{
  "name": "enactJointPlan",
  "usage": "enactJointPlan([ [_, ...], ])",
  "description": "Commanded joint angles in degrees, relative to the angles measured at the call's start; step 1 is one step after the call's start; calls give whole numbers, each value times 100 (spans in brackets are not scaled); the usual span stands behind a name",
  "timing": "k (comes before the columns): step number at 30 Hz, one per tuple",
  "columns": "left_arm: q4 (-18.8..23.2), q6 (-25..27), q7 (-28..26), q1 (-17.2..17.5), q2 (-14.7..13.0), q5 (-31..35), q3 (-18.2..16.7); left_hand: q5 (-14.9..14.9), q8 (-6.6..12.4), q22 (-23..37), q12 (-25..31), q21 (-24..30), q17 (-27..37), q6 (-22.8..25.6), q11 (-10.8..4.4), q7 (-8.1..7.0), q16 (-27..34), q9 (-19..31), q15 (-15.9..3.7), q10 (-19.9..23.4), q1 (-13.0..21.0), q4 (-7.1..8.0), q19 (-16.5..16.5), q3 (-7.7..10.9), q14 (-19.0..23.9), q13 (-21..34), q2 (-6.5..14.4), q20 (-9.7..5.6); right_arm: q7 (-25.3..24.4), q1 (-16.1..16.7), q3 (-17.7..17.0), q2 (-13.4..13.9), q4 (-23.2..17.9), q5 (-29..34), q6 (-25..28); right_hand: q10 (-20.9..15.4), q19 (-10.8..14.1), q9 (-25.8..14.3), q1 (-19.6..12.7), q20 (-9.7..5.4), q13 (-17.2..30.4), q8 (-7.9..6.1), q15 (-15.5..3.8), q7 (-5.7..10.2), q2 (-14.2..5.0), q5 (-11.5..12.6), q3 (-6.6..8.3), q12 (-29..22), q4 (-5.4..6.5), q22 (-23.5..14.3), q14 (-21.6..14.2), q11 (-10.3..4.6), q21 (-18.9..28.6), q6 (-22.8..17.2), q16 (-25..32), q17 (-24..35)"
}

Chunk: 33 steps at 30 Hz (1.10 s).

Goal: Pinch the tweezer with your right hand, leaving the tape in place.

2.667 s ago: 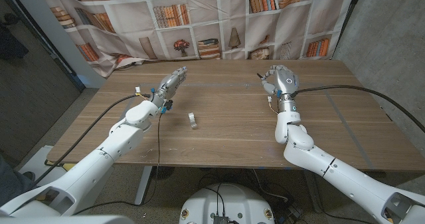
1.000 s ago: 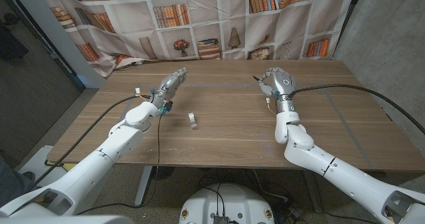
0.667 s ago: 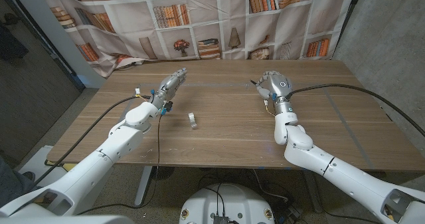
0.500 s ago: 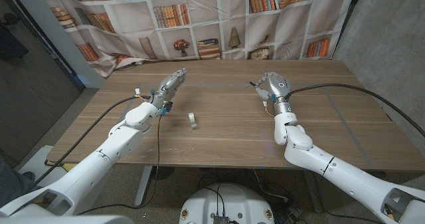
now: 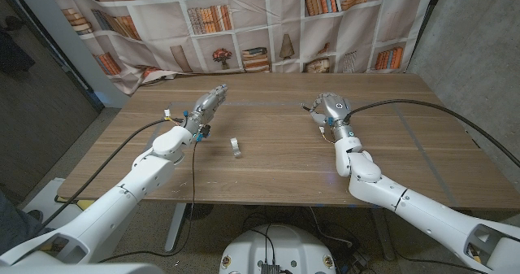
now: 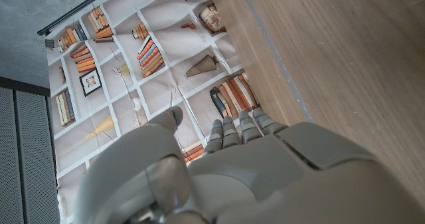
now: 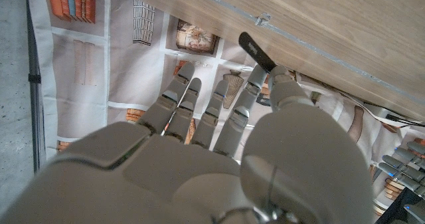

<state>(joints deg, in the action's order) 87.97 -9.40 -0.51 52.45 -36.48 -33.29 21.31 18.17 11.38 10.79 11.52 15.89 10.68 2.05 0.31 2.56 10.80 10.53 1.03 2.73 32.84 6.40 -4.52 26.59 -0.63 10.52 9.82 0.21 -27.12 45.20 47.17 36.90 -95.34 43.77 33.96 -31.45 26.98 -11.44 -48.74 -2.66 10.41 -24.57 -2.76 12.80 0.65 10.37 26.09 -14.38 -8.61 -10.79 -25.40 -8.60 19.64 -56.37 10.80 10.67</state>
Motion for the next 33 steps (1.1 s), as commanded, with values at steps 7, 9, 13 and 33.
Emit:
enactJointPlan([
  [7,-26,-23,2,30,-21,-22,-27,-30,-18,15,5,-11,3,33,-17,-32,-11,23,12,-1,0,-15,-21,62,-11,33,-57,57,556,-377,260,-133,509,123,-34,13,-9,-15,57,-169,17,37,-150,0,-2,-16,18,42,21,-29,-55,20,-10,66,-9,15],
  [9,-18,-14,-2,32,-29,-25,-31,-32,-21,15,5,-12,3,27,-16,-33,-10,23,8,-2,-3,-16,-21,65,-8,33,-58,59,614,-412,288,-149,556,127,-21,11,-13,-15,60,-168,17,41,-142,0,-3,-16,18,43,22,-29,-55,20,-11,70,-9,16],
  [13,-6,12,14,27,-53,-27,-31,-35,-22,15,5,-12,3,24,-10,-32,-11,23,12,-2,-8,-18,-20,73,-12,33,-59,56,780,-471,335,-182,614,130,79,13,-16,-15,69,-169,17,51,-139,0,-8,-17,18,49,28,-29,-47,37,-13,75,-12,17],
  [33,-85,-23,36,19,-38,-71,-53,-49,-21,15,0,-17,3,26,-4,-32,-12,23,7,-15,-35,-24,-18,106,-15,33,-66,53,1219,-717,678,-196,924,433,310,1,-27,-15,107,-164,18,87,-133,-1,-22,-22,15,60,45,-30,-34,16,-22,99,-15,21],
])
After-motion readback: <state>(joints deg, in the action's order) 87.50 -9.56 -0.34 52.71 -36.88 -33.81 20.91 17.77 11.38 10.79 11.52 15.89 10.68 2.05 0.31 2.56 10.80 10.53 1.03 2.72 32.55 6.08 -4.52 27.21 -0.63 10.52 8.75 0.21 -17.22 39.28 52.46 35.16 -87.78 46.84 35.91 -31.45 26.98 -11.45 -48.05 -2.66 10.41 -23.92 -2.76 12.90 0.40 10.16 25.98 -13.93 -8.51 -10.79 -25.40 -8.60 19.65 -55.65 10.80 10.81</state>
